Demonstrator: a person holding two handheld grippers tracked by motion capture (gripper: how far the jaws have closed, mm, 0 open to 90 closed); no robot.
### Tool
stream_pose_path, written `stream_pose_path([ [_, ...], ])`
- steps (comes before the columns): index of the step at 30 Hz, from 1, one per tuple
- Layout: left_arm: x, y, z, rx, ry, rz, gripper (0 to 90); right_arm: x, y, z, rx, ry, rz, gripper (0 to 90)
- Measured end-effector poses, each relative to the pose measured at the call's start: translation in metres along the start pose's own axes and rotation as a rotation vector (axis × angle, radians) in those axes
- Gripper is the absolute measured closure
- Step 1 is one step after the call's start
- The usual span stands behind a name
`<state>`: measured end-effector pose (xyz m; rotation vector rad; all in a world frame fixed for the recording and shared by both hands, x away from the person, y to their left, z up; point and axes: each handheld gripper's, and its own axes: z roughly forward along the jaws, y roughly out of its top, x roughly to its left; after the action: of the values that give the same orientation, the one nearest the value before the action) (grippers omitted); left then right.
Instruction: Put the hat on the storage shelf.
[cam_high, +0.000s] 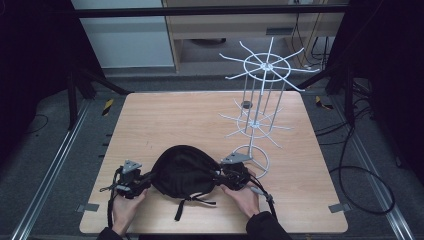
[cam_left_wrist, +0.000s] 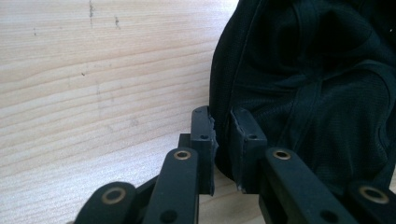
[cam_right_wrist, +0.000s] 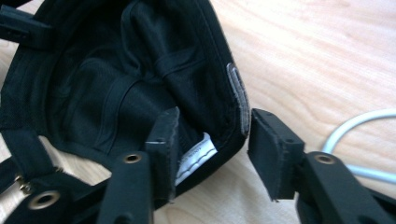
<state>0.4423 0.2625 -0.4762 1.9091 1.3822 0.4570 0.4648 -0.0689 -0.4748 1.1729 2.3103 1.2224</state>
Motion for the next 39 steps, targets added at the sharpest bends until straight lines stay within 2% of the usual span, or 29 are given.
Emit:
stream_pose_path([
  [3,0.000,0.000,0.000,0.002,0.000,-0.002,81.4,0.000,-0.001,0.001,0.015,-0.008,-0.012,60.3],
  [4,-0.001,0.000,0.000,-0.002,0.000,-0.004,81.7,0.000,-0.001,0.000,0.022,-0.013,-0.004,66.7],
  [5,-0.001,0.000,0.000,-0.002,0.000,-0.004,82.0,0.000,-0.001,0.000,0.022,-0.013,-0.004,66.7],
  [6,-0.001,0.000,-0.001,-0.003,-0.002,-0.002,82.2,0.000,-0.001,-0.002,0.016,-0.006,0.004,72.2],
  [7,-0.002,0.000,-0.001,-0.008,-0.003,0.001,82.2,0.000,-0.001,-0.002,0.016,-0.006,0.004,72.2],
  [8,-0.004,0.000,-0.001,-0.010,-0.008,0.007,82.4,0.000,0.000,-0.004,0.006,0.003,0.005,74.9],
  [10,-0.006,0.000,-0.001,-0.007,-0.019,0.014,82.7,0.004,0.004,-0.013,-0.051,0.027,-0.004,80.4],
  [12,-0.010,0.000,0.001,-0.005,-0.023,0.027,82.8,0.009,0.009,-0.020,-0.094,0.040,-0.025,81.3],
  [13,-0.012,0.000,0.001,-0.005,-0.024,0.033,82.8,0.009,0.009,-0.020,-0.094,0.040,-0.025,81.3],
  [14,-0.014,0.000,0.003,-0.007,-0.031,0.032,82.9,0.015,0.013,-0.028,-0.133,0.054,-0.055,81.5],
  [15,-0.014,0.000,0.003,-0.007,-0.031,0.032,82.8,0.015,0.013,-0.028,-0.133,0.054,-0.055,81.5],
  [18,-0.016,0.002,0.007,-0.007,-0.040,0.030,82.9,0.025,0.019,-0.037,-0.176,0.083,-0.091,81.5],
  [20,-0.017,0.003,0.010,-0.011,-0.051,0.024,82.9,0.035,0.023,-0.043,-0.206,0.114,-0.132,81.2],
  [21,-0.017,0.003,0.010,-0.011,-0.051,0.024,82.9,0.035,0.023,-0.043,-0.206,0.114,-0.132,81.2],
  [22,-0.017,0.003,0.012,-0.014,-0.053,0.024,82.8,0.041,0.025,-0.045,-0.215,0.143,-0.154,81.0],
  [25,-0.016,0.004,0.013,-0.020,-0.065,0.011,82.8,0.048,0.025,-0.044,-0.215,0.169,-0.175,80.8],
  [26,-0.015,0.004,0.015,-0.024,-0.075,-0.001,82.8,0.055,0.024,-0.041,-0.212,0.196,-0.195,80.5],
  [27,-0.015,0.004,0.015,-0.024,-0.075,-0.001,82.8,0.055,0.024,-0.041,-0.212,0.196,-0.195,80.5],
  [28,-0.014,0.005,0.017,-0.027,-0.085,-0.008,82.7,0.061,0.022,-0.038,-0.201,0.221,-0.219,80.3],
  [31,-0.013,0.006,0.019,-0.032,-0.092,-0.002,82.3,0.068,0.018,-0.032,-0.176,0.239,-0.239,79.7],
  [34,-0.012,0.006,0.019,-0.031,-0.093,0.003,81.8,0.070,0.014,-0.026,-0.149,0.233,-0.252,79.5],
  [39,-0.008,0.006,0.017,-0.031,-0.097,-0.007,77.3,0.067,0.010,-0.024,-0.131,0.219,-0.241,80.1],
])
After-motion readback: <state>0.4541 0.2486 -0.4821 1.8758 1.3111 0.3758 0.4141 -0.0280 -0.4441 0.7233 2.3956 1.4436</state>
